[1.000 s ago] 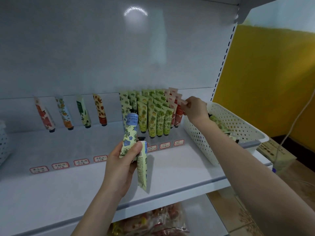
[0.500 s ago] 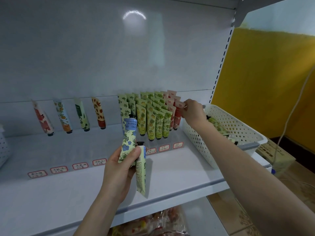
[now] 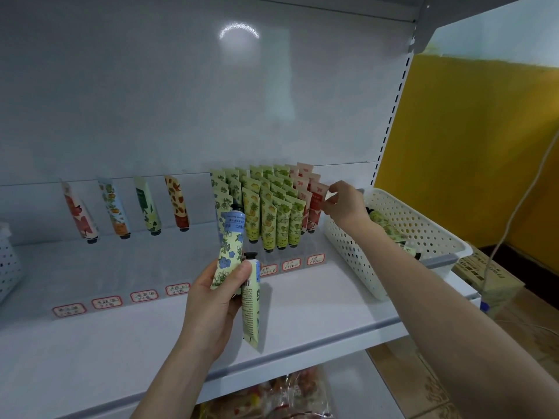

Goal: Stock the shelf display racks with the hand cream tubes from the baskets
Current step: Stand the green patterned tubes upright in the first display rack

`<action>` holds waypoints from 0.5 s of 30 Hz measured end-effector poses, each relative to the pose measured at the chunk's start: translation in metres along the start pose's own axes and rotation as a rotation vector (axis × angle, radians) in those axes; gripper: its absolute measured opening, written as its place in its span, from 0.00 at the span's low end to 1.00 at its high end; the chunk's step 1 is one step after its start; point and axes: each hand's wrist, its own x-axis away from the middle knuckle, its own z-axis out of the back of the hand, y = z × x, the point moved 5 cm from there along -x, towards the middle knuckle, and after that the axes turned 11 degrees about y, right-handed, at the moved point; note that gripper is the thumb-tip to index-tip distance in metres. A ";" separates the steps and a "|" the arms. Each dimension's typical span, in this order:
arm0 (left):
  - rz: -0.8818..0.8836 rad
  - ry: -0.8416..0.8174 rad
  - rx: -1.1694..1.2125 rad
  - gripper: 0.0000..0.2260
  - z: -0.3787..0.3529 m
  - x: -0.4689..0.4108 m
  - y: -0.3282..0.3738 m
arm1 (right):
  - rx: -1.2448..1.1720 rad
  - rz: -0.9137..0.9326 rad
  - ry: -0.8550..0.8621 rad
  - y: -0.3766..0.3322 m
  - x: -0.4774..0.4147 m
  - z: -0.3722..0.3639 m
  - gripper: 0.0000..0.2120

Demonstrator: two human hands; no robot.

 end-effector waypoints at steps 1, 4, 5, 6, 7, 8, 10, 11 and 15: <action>-0.001 -0.003 0.005 0.10 -0.001 0.000 0.000 | -0.002 -0.011 0.000 0.001 0.000 0.001 0.20; -0.002 -0.014 0.013 0.10 -0.003 0.003 0.003 | -0.031 -0.037 0.030 0.001 0.001 0.007 0.20; -0.003 -0.017 0.015 0.09 -0.004 0.003 0.004 | -0.052 -0.039 0.061 -0.001 0.003 0.011 0.18; -0.003 -0.014 0.022 0.08 -0.004 0.004 0.006 | -0.081 -0.031 0.108 -0.002 0.007 0.016 0.17; -0.002 -0.009 0.033 0.07 -0.004 0.004 0.007 | -0.122 -0.011 0.168 -0.005 0.011 0.021 0.15; -0.002 -0.003 0.043 0.06 -0.004 0.005 0.009 | -0.175 0.014 0.229 -0.008 0.017 0.026 0.13; -0.001 -0.005 0.059 0.06 -0.005 0.008 0.012 | -0.277 0.062 0.298 -0.014 0.032 0.034 0.11; -0.002 -0.003 0.063 0.06 -0.005 0.010 0.015 | -0.305 0.069 0.286 -0.019 0.040 0.035 0.11; -0.047 0.035 0.103 0.06 -0.003 0.015 0.030 | -0.420 0.123 0.004 -0.047 0.092 0.029 0.08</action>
